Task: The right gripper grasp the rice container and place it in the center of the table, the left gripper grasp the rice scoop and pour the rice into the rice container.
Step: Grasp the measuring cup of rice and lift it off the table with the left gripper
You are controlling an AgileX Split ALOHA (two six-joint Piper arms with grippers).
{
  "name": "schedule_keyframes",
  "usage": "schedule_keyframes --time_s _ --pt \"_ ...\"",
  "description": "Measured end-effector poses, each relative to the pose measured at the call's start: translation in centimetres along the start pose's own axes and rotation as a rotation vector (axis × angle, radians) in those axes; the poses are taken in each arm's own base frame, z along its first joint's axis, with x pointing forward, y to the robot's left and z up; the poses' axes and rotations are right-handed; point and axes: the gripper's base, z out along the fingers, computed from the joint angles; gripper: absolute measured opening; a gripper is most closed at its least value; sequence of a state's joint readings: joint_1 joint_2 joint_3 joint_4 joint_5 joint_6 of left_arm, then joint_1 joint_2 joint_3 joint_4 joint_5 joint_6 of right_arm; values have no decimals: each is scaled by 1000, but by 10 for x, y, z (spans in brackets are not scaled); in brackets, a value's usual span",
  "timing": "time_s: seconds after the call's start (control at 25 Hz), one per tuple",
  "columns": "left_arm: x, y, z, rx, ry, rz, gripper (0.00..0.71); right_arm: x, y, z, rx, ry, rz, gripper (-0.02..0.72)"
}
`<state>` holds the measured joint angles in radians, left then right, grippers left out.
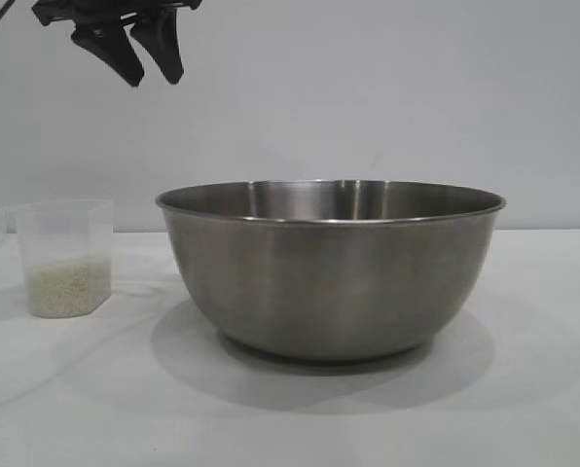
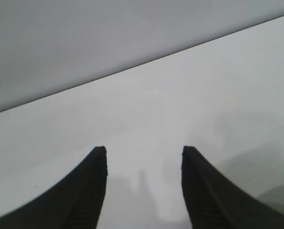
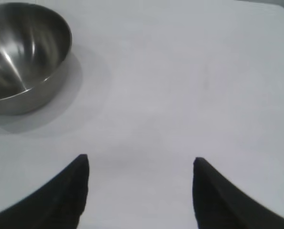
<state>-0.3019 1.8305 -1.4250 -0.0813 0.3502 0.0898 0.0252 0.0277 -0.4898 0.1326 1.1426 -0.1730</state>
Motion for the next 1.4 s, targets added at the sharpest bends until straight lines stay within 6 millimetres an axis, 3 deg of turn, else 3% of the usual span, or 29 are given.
schedule_keyframes --time_s 0.12,0.44,0.64,1.16,1.4 --pt "14 1 -14 -15 -75 13 316 0 0 -1 1 -5 -1 401" --pt "93 0 -74 -48 -329 58 316 0 0 -1 2 -5 -1 401" --pt "135 -1 -99 -49 -339 65 316 0 0 -1 2 -5 -1 401" --pt "213 2 -110 -87 -235 -23 316 0 0 -1 2 -5 -1 401" --pt "229 8 -111 -157 -278 -16 316 0 0 -1 2 -5 -1 401"
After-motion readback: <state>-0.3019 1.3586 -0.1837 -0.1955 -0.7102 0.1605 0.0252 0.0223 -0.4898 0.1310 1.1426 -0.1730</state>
